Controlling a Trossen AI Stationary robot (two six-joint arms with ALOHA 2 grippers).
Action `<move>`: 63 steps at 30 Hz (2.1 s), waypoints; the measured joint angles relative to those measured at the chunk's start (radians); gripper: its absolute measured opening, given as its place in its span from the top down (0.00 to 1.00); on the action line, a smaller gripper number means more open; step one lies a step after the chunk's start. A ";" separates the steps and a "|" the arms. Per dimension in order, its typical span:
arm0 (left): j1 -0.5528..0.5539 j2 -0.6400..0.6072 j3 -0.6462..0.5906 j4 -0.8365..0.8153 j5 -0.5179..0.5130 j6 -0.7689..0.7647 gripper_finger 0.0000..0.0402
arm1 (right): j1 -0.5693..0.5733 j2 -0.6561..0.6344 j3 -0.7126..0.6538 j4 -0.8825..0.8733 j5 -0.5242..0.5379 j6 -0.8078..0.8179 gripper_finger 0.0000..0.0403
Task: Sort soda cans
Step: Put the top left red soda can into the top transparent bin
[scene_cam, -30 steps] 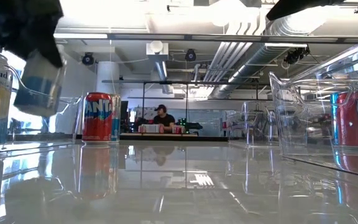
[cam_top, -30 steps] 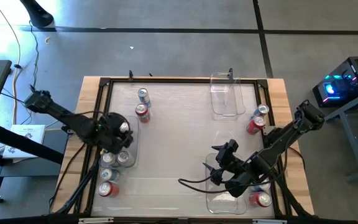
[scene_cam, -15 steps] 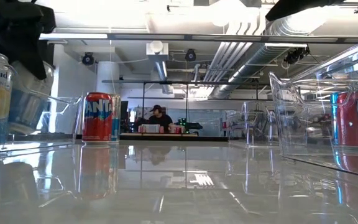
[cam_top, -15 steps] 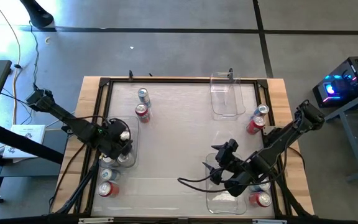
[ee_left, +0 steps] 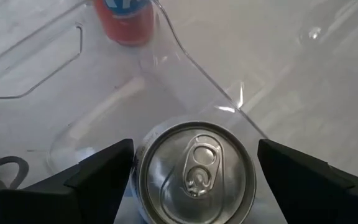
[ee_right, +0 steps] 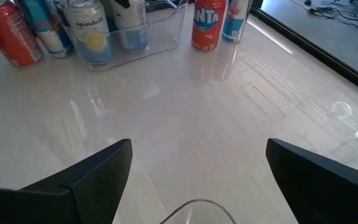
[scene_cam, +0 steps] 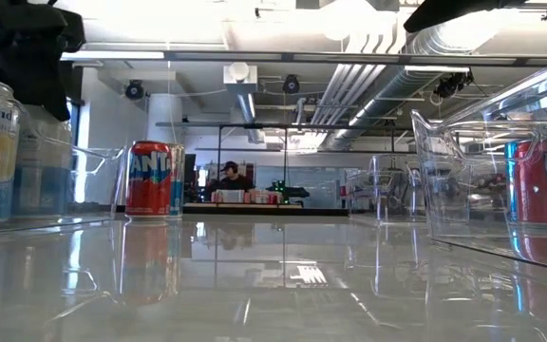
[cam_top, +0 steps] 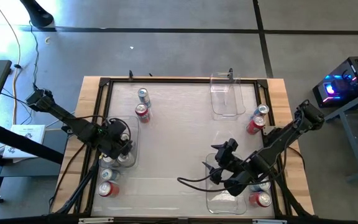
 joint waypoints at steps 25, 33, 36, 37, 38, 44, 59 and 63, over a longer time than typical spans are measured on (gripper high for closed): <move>0.019 -0.061 0.114 0.034 -0.145 0.284 0.15 | 0.002 -0.019 0.053 -0.077 0.041 0.088 0.09; 0.020 -0.057 0.076 0.354 -0.259 0.581 0.15 | -0.008 -0.021 0.199 -0.464 -0.212 0.423 0.09; 0.016 -0.046 0.050 0.493 -0.168 0.669 0.15 | -0.013 -0.021 0.217 -0.579 -0.485 0.538 0.09; 0.016 -0.041 0.041 0.520 -0.158 0.675 0.15 | -0.008 -0.021 0.217 -0.602 -0.558 0.554 0.09; 0.016 -0.036 0.032 0.540 -0.158 0.674 0.15 | 0.002 -0.021 0.217 -0.620 -0.620 0.569 0.09; 0.113 -0.015 0.054 0.387 -0.181 0.608 0.17 | 0.027 -0.020 0.217 -0.715 -0.715 0.713 0.09; 0.550 -0.010 0.159 0.177 0.140 1.029 0.19 | 0.026 -0.020 0.217 -0.705 -0.525 0.655 0.09; 0.640 -0.005 0.159 0.175 0.194 1.096 0.16 | 0.027 -0.021 0.217 -0.691 -0.497 0.655 0.09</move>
